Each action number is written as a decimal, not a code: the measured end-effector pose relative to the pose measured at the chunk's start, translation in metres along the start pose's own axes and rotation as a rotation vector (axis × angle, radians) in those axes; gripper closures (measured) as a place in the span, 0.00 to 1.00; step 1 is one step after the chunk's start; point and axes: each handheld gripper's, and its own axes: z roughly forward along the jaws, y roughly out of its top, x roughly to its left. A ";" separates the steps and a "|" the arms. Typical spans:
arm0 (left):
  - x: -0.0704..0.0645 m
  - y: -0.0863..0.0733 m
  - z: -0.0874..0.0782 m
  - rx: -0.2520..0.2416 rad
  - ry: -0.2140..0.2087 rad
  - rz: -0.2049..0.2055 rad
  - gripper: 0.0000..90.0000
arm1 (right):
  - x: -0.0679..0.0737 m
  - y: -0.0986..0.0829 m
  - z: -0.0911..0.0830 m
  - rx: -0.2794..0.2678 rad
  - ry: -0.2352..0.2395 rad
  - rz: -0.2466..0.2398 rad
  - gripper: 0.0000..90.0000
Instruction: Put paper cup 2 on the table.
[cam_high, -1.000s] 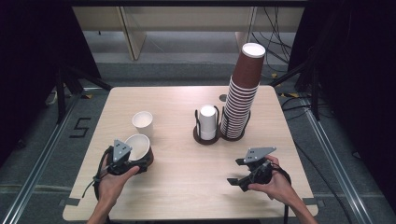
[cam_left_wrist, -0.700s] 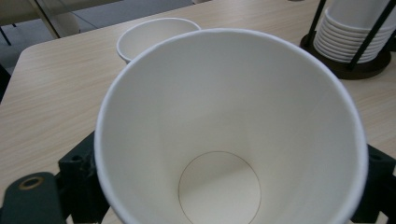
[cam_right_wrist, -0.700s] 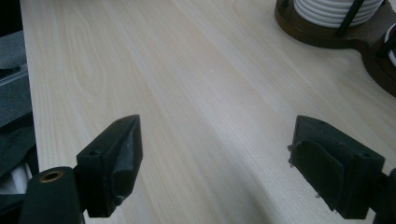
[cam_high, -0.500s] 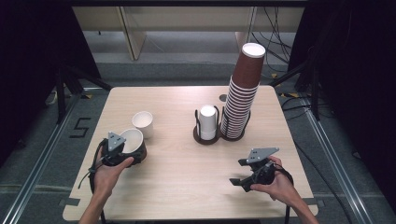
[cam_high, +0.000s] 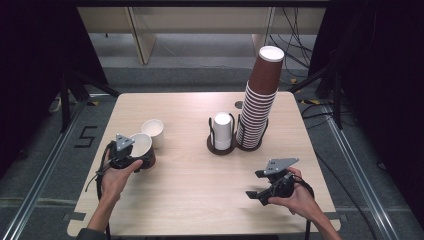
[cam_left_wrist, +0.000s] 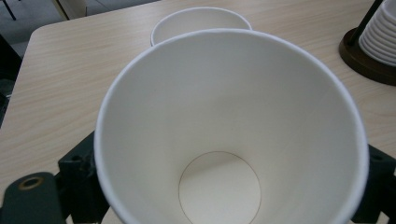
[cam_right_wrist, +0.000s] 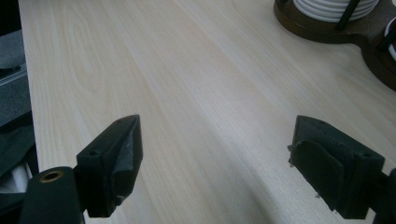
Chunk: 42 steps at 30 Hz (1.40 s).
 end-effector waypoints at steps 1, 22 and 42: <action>-0.001 0.000 0.001 -0.004 0.004 -0.003 0.12 | 0.000 0.000 0.000 0.000 0.001 -0.001 0.20; -0.002 -0.012 0.013 -0.025 -0.009 -0.004 0.10 | 0.001 0.000 0.000 0.001 0.001 0.006 0.20; -0.001 -0.028 0.013 -0.033 -0.027 -0.037 0.14 | 0.001 0.000 0.000 0.009 0.002 -0.002 0.20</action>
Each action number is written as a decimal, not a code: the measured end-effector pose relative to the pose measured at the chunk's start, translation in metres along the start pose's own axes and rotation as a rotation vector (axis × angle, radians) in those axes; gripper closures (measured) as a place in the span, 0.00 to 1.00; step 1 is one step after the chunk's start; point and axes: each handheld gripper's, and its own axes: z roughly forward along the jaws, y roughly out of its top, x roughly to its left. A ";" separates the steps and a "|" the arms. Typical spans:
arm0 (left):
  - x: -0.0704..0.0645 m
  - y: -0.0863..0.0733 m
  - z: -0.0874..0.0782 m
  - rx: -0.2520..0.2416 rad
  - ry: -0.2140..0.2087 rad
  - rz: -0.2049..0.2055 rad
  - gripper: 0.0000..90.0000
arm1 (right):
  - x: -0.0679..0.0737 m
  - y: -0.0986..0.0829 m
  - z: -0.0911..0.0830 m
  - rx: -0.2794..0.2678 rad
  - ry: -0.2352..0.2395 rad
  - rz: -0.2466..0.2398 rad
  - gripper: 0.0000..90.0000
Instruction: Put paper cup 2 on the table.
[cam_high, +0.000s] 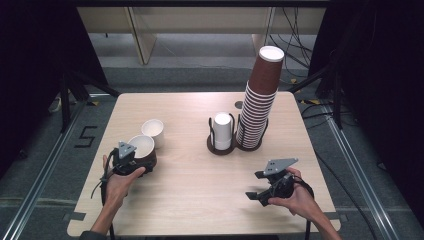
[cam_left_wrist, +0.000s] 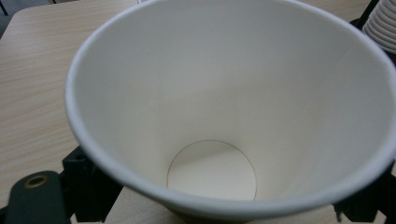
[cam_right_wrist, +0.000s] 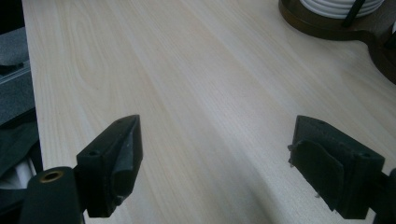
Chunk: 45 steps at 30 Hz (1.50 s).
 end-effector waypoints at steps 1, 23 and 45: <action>0.000 -0.001 0.000 0.005 -0.001 0.003 0.14 | 0.000 0.000 0.000 0.001 -0.001 0.000 0.20; -0.004 -0.017 -0.004 0.042 0.002 0.025 0.16 | 0.002 0.000 0.000 0.009 0.012 0.011 0.20; -0.012 -0.038 -0.033 0.028 -0.027 -0.003 0.16 | 0.001 0.000 0.001 0.012 0.020 0.004 0.20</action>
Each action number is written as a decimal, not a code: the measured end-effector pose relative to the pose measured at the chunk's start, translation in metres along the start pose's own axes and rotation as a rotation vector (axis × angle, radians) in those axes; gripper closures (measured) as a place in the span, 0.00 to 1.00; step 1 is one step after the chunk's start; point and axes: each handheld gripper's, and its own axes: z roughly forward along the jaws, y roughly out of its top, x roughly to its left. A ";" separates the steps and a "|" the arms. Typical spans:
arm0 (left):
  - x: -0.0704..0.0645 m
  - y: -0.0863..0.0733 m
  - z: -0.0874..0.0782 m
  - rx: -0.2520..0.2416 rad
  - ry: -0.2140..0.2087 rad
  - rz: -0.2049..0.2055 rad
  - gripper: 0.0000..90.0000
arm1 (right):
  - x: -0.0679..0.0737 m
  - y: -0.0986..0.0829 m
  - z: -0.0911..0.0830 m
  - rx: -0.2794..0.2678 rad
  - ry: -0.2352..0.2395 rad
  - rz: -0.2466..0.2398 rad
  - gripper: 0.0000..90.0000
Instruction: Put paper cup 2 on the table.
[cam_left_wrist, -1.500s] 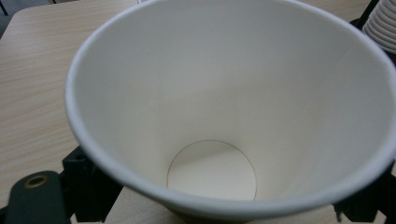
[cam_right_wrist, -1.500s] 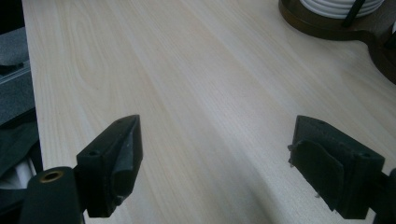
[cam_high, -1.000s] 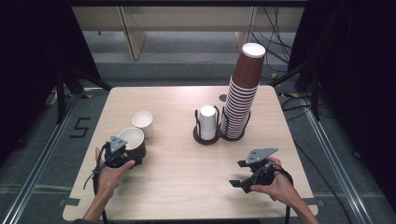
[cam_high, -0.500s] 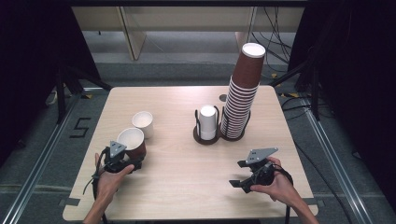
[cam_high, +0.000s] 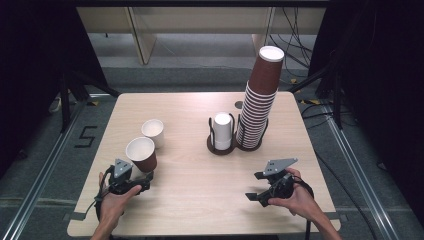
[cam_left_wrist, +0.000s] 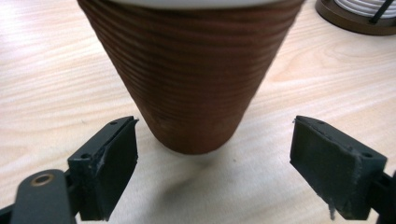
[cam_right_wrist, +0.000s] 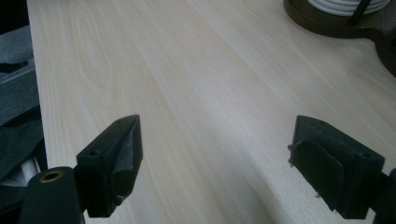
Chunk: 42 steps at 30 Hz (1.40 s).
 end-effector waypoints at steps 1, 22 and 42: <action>-0.001 -0.001 -0.002 0.008 0.007 0.003 0.16 | 0.000 0.000 0.000 -0.003 -0.002 0.001 0.20; -0.048 -0.010 -0.034 -0.036 -0.077 0.051 0.16 | 0.002 -0.002 -0.004 -0.005 -0.011 0.005 0.20; -0.083 -0.021 -0.038 -0.046 -0.151 0.128 0.16 | 0.011 -0.014 -0.005 -0.034 0.008 0.009 0.18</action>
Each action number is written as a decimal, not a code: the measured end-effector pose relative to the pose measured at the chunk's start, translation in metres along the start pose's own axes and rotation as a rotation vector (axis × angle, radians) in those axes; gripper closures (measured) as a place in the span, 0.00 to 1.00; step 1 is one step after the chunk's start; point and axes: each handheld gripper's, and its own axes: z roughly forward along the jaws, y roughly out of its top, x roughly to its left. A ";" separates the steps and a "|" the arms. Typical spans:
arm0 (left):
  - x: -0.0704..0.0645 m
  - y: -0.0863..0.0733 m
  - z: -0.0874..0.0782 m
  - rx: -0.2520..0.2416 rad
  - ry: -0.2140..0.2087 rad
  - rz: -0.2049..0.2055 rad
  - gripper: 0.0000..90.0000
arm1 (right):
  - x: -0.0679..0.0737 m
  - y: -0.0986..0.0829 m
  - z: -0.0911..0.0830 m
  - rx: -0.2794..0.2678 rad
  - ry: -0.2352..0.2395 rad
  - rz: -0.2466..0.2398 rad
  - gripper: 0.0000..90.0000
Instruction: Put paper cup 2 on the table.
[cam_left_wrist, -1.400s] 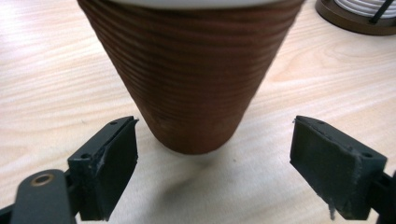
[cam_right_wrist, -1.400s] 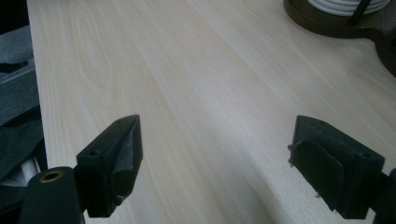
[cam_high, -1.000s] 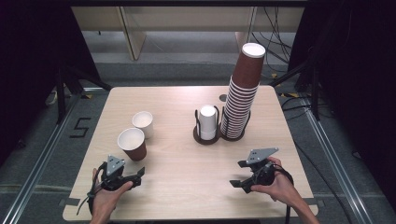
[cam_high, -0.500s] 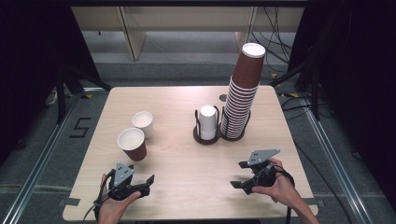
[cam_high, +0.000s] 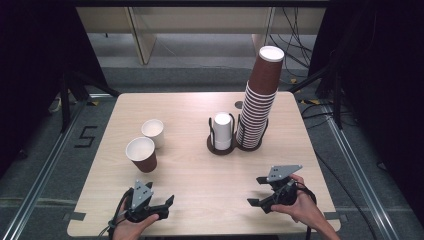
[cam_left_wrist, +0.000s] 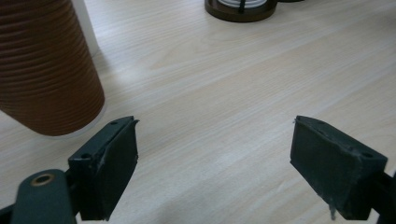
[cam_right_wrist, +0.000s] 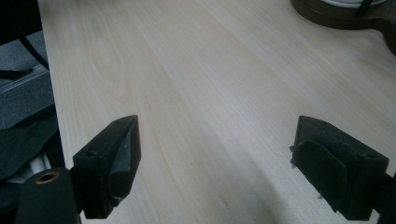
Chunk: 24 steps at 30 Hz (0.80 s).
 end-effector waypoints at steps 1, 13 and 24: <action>-0.002 0.000 0.000 -0.002 -0.003 -0.002 0.16 | 0.001 0.000 0.000 -0.007 -0.004 -0.003 0.18; -0.021 -0.003 0.005 -0.026 -0.053 0.022 0.16 | 0.015 -0.005 0.001 -0.043 0.017 -0.015 0.18; -0.034 -0.005 0.005 -0.023 -0.088 0.053 0.16 | 0.029 -0.011 0.000 -0.039 0.040 -0.044 0.18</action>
